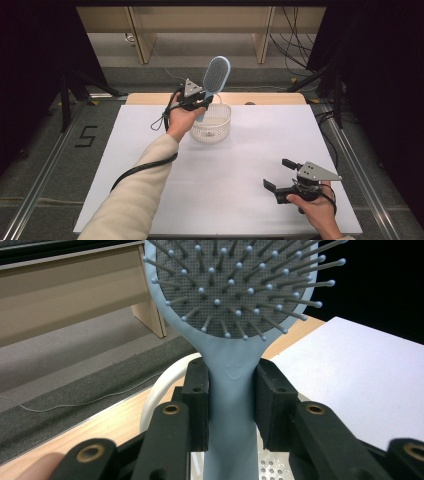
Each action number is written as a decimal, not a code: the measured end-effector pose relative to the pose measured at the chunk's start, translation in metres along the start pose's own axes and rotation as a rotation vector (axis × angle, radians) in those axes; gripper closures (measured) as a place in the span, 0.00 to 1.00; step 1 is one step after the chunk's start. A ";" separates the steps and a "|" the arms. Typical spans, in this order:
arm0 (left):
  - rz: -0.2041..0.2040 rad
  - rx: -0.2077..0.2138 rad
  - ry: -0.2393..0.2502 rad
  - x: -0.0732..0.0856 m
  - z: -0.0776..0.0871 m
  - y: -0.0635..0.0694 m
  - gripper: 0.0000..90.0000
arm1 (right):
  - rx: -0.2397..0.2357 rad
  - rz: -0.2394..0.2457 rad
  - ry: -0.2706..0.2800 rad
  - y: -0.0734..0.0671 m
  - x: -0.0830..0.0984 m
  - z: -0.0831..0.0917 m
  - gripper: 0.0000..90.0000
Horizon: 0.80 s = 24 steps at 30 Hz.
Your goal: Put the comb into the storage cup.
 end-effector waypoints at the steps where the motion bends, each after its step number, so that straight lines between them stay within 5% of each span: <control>1: -0.004 -0.001 -0.002 0.000 0.000 0.000 0.78 | 0.000 -0.004 0.002 0.000 0.000 0.000 0.00; 24: -0.017 -0.003 -0.018 0.008 -0.007 -0.001 0.78 | -0.001 -0.005 0.003 0.000 0.000 0.000 0.00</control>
Point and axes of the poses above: each handheld gripper's, and its own axes: z roughly backward along the jaws, x roughly out of its underside, y roughly to its right, the point moved 7 cm from there along -z, roughly forward along the jaws, and after that the axes turned 4 degrees about -y, right-handed, at the moved point
